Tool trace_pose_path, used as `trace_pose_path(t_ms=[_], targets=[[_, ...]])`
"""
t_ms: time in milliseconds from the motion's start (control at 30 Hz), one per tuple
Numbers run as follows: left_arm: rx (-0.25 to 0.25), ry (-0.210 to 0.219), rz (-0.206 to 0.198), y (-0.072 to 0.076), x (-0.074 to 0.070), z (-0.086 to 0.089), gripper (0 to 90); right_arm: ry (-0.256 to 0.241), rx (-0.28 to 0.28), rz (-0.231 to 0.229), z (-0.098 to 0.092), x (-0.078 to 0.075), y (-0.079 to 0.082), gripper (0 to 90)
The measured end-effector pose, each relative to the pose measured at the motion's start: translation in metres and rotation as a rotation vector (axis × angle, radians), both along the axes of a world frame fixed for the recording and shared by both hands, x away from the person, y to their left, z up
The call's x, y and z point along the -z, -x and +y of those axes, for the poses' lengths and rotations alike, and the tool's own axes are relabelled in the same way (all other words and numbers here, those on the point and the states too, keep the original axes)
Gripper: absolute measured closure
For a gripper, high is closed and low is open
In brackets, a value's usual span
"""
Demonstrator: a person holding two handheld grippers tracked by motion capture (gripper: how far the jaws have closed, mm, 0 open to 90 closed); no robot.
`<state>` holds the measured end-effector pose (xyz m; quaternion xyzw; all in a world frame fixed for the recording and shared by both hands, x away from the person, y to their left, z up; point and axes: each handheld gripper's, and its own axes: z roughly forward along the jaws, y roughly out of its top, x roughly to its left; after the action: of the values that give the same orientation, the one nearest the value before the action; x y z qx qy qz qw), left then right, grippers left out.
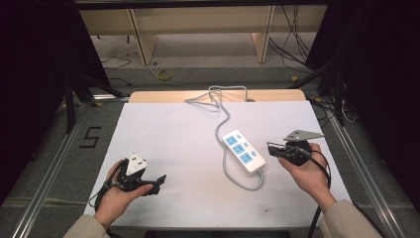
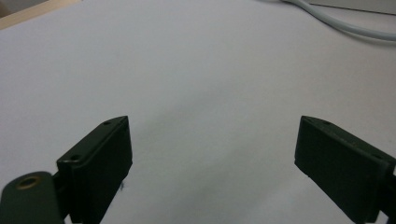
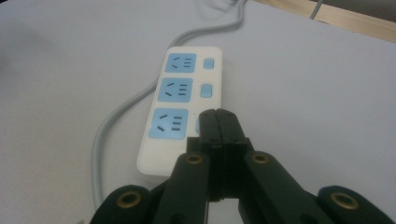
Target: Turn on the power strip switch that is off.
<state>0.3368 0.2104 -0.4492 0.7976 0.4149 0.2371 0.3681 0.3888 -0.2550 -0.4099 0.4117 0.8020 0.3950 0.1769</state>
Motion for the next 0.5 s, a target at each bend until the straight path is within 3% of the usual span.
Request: trace_pose_path(t_ms=[500], targets=[[0.000, 0.003, -0.001, 0.0000, 0.0000, 0.0001, 10.9, 0.017, -0.006, 0.014, 0.0077, -0.0003, -0.0094, 90.0]])
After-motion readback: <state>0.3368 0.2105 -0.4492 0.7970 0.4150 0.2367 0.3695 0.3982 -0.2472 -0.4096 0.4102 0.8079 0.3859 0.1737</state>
